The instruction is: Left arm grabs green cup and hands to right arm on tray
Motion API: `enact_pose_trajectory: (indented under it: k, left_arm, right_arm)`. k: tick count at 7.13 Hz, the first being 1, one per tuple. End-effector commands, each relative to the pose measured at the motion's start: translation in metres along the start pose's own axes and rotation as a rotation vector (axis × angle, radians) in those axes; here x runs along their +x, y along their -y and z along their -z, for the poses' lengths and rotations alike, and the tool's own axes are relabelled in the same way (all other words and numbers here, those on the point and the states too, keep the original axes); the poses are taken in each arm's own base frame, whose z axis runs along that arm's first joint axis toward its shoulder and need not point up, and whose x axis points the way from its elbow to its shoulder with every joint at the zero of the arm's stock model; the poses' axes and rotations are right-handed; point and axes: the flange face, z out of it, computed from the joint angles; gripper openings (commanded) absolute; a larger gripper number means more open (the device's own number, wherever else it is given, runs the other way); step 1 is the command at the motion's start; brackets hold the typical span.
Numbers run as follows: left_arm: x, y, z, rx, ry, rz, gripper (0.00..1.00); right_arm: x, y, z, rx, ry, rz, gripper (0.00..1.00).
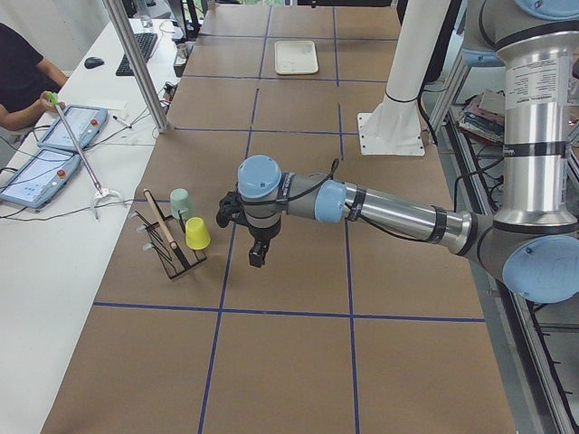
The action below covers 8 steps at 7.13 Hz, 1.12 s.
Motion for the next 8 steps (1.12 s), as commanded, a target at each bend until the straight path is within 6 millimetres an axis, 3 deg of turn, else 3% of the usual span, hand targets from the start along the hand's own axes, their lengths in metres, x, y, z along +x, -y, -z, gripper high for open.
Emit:
enact_pose_trajectory:
  k: [1, 2, 3, 6, 8]
  left_arm:
    - [0.075, 0.050, -0.016, 0.013, -0.028, -0.085, 1.00]
    - [0.124, 0.087, -0.041, -0.010, 0.003, -0.169, 1.00]
    - [0.153, 0.111, -0.058, -0.010, 0.066, -0.231, 1.00]
    - [0.159, 0.187, -0.087, -0.024, 0.080, -0.236, 1.00]
    - [0.164, 0.224, -0.099, -0.002, 0.120, -0.261, 1.00]
  right_arm:
    - [-0.002, 0.003, 0.000, 0.004, -0.002, 0.014, 1.00]
    - [-0.003, 0.004, 0.001, 0.017, -0.004, 0.029, 1.00]
    - [-0.003, 0.004, 0.001, 0.017, -0.004, 0.028, 1.00]
    - [-0.006, 0.005, -0.001, 0.014, 0.005, 0.032, 1.00]
    - [-0.008, 0.006, -0.004, 0.005, 0.007, 0.040, 1.00]
